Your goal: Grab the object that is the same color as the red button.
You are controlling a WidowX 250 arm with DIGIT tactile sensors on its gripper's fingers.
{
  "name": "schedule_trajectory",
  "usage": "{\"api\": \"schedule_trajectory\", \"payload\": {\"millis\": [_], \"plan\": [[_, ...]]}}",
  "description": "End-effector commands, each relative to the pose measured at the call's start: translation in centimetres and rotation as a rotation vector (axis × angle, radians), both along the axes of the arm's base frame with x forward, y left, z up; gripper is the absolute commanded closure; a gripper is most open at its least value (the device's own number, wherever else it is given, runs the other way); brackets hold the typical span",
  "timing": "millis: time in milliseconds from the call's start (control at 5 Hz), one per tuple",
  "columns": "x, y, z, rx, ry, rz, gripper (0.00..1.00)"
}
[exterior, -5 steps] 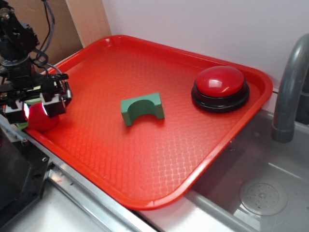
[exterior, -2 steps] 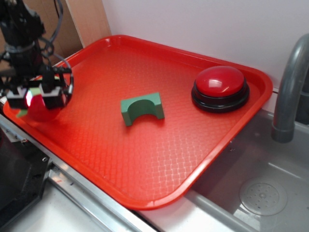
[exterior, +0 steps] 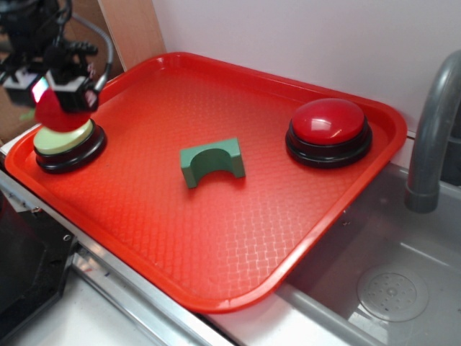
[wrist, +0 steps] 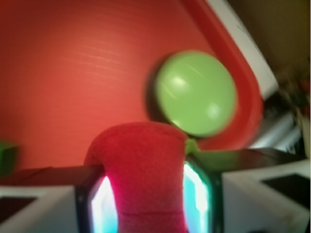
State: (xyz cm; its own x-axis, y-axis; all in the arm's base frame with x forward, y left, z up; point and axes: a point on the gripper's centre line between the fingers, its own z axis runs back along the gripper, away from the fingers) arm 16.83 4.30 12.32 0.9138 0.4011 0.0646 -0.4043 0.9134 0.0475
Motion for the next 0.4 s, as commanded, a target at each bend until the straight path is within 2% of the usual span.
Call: {"api": "schedule_trajectory", "payload": {"millis": [0,200], "plan": [[2.98,-3.73,5.92,-0.060,-0.065,-0.302,1.00],[3.71,-4.22,5.18,-0.087,-0.055,-0.346,1.00]]}}
